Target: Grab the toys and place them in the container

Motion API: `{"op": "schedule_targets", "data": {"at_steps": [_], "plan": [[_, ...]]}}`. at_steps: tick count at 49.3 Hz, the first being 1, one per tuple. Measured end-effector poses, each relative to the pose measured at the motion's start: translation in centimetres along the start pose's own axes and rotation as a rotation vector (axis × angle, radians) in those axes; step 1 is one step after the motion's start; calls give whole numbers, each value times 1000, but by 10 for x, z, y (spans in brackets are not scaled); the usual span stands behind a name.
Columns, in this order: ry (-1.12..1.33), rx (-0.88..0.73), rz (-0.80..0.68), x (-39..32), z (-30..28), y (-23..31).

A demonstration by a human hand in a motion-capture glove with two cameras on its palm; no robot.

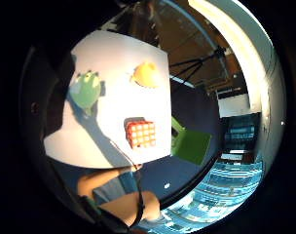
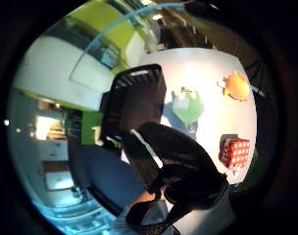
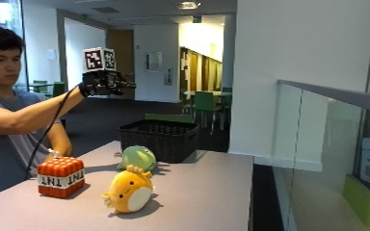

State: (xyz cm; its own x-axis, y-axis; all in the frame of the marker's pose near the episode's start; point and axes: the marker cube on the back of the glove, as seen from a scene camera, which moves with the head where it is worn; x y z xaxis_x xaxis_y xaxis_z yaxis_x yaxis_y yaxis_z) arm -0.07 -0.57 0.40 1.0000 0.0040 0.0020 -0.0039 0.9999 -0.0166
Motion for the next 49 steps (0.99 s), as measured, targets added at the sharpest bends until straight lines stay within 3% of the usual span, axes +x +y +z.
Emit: {"op": "schedule_targets", "data": {"at_steps": [21,35,49], "plan": [[39,-35,21,6,8,3],[52,-12,49,44,9,23],[39,-25,92,108,46,55]]}}
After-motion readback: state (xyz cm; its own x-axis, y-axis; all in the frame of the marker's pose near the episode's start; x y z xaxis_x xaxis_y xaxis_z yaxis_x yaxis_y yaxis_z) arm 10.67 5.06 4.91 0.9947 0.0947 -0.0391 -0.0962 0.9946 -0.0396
